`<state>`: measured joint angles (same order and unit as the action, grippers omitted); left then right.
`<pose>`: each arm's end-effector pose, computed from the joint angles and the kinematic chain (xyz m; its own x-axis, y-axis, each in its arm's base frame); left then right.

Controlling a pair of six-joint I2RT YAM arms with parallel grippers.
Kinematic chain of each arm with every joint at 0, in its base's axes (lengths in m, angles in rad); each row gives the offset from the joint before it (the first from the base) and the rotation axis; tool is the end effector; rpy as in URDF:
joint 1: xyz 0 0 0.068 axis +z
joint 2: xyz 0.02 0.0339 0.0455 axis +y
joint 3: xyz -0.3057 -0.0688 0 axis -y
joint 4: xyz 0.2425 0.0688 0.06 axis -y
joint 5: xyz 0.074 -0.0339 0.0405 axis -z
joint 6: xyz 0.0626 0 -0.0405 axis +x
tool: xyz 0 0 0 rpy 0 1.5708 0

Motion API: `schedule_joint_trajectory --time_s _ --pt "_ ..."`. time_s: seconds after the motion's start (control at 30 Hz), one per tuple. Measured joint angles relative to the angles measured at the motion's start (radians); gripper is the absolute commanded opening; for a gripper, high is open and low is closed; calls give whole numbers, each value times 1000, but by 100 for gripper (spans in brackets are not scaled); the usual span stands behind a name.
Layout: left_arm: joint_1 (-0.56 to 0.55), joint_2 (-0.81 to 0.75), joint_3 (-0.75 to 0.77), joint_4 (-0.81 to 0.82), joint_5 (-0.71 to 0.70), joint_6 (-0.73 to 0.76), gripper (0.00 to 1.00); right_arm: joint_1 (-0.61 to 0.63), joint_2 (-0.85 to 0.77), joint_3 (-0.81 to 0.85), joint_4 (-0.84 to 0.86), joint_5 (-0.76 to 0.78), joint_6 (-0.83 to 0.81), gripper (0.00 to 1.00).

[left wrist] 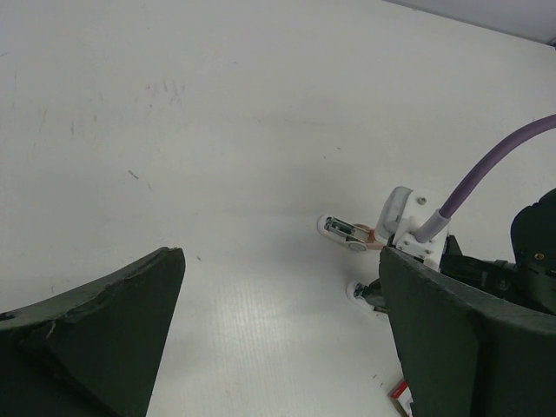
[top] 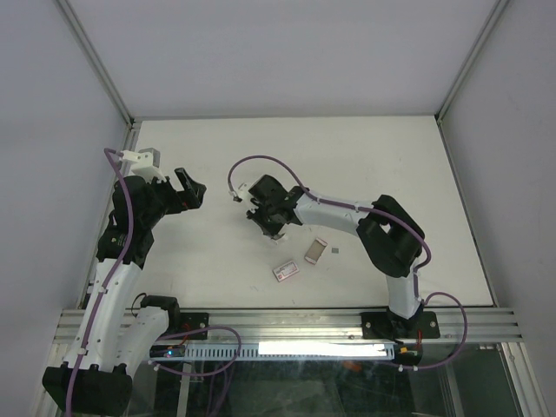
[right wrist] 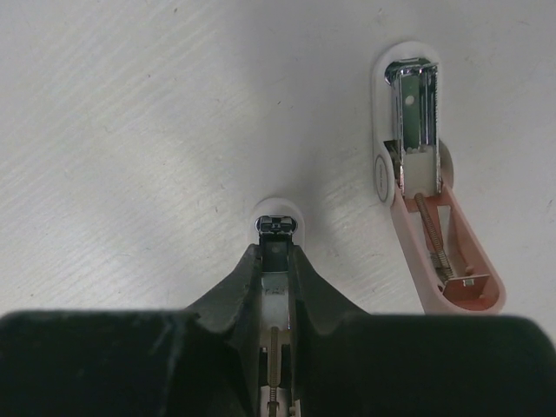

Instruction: Load the staples into the stapler

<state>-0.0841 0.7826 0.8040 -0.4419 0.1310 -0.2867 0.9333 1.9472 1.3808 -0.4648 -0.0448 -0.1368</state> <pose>0.1673 -0.0223 0.3387 -0.4473 -0.2437 -0.8605 0.0788 0.9477 -0.3093 0.2592 0.3547 0.2012 -0.3945 -0.7615 -0.5142 -0.8785 0.4767 -0.0320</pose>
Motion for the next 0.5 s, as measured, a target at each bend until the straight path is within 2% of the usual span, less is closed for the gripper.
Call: schedule_joint_trajectory --time_s 0.2,0.5 --pt "0 -2 0 0 0 0 99 0 1 11 -35 1 4 6" --pt "0 -7 -1 0 0 0 99 0 1 21 -58 -4 9 32"
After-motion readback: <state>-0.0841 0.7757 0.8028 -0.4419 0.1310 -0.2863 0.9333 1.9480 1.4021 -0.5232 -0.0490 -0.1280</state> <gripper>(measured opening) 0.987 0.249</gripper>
